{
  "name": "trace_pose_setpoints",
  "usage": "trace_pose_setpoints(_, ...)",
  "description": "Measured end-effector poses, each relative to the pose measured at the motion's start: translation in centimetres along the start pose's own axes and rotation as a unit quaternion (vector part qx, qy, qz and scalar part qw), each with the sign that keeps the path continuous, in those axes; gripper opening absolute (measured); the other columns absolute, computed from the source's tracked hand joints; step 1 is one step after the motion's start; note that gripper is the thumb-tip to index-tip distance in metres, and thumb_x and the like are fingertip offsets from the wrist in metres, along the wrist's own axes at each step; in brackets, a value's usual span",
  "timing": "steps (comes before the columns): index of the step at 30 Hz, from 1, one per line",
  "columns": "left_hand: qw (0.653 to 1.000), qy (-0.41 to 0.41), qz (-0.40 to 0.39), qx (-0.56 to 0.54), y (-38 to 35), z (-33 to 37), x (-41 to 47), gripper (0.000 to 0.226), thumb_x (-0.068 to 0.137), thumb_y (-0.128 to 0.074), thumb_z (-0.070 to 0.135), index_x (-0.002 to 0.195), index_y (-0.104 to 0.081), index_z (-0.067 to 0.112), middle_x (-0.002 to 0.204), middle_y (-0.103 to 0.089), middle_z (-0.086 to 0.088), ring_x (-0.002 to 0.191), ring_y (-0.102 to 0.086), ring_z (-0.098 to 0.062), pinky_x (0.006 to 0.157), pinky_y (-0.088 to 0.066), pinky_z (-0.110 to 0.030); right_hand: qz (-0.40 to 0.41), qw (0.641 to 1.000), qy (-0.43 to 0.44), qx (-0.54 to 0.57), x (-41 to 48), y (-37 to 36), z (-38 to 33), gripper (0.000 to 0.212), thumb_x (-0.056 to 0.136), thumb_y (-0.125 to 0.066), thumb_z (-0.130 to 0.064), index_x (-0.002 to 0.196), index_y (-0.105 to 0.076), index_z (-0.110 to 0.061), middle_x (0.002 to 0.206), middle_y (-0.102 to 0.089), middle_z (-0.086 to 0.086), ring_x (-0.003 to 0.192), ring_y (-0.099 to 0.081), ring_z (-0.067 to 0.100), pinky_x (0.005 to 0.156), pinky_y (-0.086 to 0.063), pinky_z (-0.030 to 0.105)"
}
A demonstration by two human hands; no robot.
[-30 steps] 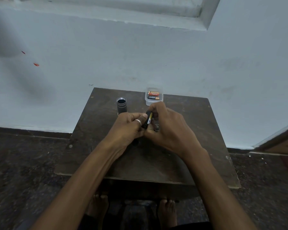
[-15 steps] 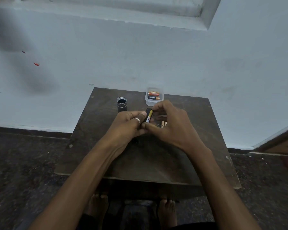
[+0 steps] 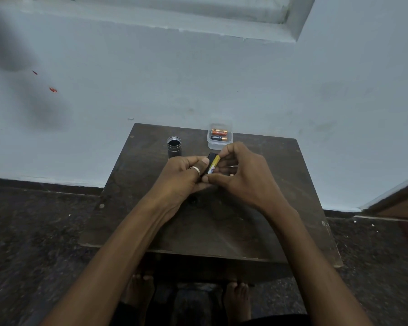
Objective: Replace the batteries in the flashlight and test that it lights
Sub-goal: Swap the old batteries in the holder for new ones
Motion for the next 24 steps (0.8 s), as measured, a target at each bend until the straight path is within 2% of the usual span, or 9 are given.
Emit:
trace_pose_setpoints(3, 1.0, 0.001, 0.022, 0.006, 0.4, -0.2, 0.4, 0.025, 0.102, -0.05, 0.014, 0.109, -0.07, 0.001, 0.107, -0.072, -0.021, 0.086, -0.067, -0.017, 0.072, -0.06, -0.024, 0.013, 1.0, 0.011, -0.024, 0.0, 0.0, -0.2, 0.05, 0.067, -0.092, -0.024, 0.098, -0.053, -0.02, 0.083, -0.064, -0.017, 0.075, -0.065, -0.012, 0.066, -0.047, 0.003)
trace_pose_setpoints(6, 0.999, 0.002, 0.036, 0.004, 0.8, -0.3, 0.6, 0.023, 0.102, -0.05, 0.013, 0.108, -0.069, 0.002, 0.103, -0.071, -0.019, 0.087, -0.066, -0.016, 0.077, -0.06, -0.026, 0.036, 0.998, 0.015, -0.057, 0.1, 0.5, -0.4, 0.047, 0.067, -0.091, -0.03, 0.096, -0.054, -0.024, 0.09, -0.065, -0.011, 0.083, -0.064, 0.0, 0.068, -0.048, 0.008)
trace_pose_setpoints(8, 0.999, -0.004, 0.028, -0.016, 0.6, -0.2, 0.6, 0.024, 0.102, -0.049, 0.011, 0.102, -0.07, 0.0, 0.097, -0.072, -0.017, 0.089, -0.069, -0.017, 0.08, -0.06, -0.027, 0.044, 0.999, 0.004, -0.005, 0.1, 0.7, -0.3, 0.035, 0.075, -0.086, -0.024, 0.094, -0.057, -0.024, 0.087, -0.067, -0.01, 0.08, -0.066, 0.003, 0.068, -0.05, 0.011)
trace_pose_setpoints(11, 1.0, -0.009, 0.014, -0.02, 0.2, -0.2, 0.5, 0.025, 0.102, -0.047, 0.009, 0.108, -0.07, -0.001, 0.109, -0.071, -0.024, 0.105, -0.07, -0.029, 0.084, -0.059, -0.03, 0.058, 0.995, -0.028, 0.076, 0.2, 0.8, 0.0, 0.019, 0.085, -0.077, -0.015, 0.089, -0.061, -0.024, 0.081, -0.069, -0.006, 0.073, -0.069, 0.006, 0.066, -0.057, 0.02)
trace_pose_setpoints(14, 1.0, -0.007, 0.006, -0.014, 0.0, -0.2, 0.4, 0.026, 0.103, -0.046, 0.01, 0.113, -0.068, -0.002, 0.109, -0.071, -0.024, 0.102, -0.072, -0.027, 0.082, -0.059, -0.027, 0.084, 0.979, -0.084, 0.166, 0.1, 1.6, 0.9, 0.016, 0.089, -0.073, -0.01, 0.096, -0.062, -0.018, 0.084, -0.072, 0.003, 0.074, -0.075, 0.023, 0.071, -0.063, 0.043)
trace_pose_setpoints(16, 1.0, 0.002, 0.015, -0.012, 0.3, -0.3, 0.4, 0.025, 0.103, -0.046, 0.011, 0.111, -0.067, -0.001, 0.107, -0.071, -0.022, 0.098, -0.073, -0.024, 0.079, -0.06, -0.027, 0.115, 0.966, -0.121, 0.197, 0.0, 3.0, 2.0, 0.021, 0.089, -0.072, -0.009, 0.105, -0.058, -0.013, 0.079, -0.073, 0.003, 0.071, -0.075, 0.025, 0.076, -0.063, 0.045)
trace_pose_setpoints(18, 1.0, 0.01, 0.022, -0.013, 0.5, -0.4, 0.5, 0.023, 0.103, -0.047, 0.012, 0.108, -0.066, 0.0, 0.107, -0.07, -0.021, 0.097, -0.073, -0.023, 0.079, -0.06, -0.027, 0.144, 0.97, -0.147, 0.132, -0.3, 4.6, 3.6, 0.025, 0.088, -0.073, -0.014, 0.106, -0.057, -0.015, 0.073, -0.074, 0.001, 0.071, -0.075, 0.021, 0.079, -0.062, 0.044)
trace_pose_setpoints(20, 0.999, 0.017, 0.027, -0.014, 0.6, -0.6, 0.5, 0.022, 0.103, -0.047, 0.012, 0.107, -0.066, 0.001, 0.106, -0.07, -0.019, 0.096, -0.073, -0.022, 0.079, -0.06, -0.027, 0.149, 0.974, -0.17, -0.009, -0.5, 5.6, 5.2, 0.024, 0.086, -0.075, -0.022, 0.102, -0.058, -0.017, 0.073, -0.073, -0.002, 0.079, -0.073, 0.019, 0.083, -0.059, 0.041)
trace_pose_setpoints(24, 0.999, 0.028, 0.036, -0.015, 0.7, -0.8, 0.6, 0.022, 0.103, -0.047, 0.012, 0.108, -0.065, 0.001, 0.106, -0.07, -0.019, 0.095, -0.074, -0.021, 0.079, -0.06, -0.028, 0.098, 0.96, -0.197, -0.173, -0.9, 5.4, 7.0, 0.023, 0.085, -0.074, -0.027, 0.099, -0.059, -0.017, 0.086, -0.065, -0.003, 0.096, -0.066, 0.024, 0.083, -0.049, 0.033)
Point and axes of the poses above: each hand's wrist, its own x-axis towards the middle knuckle, its own y-axis out of the back of the hand, z = x × y, the point moved 9 cm from there along x, towards the middle knuckle
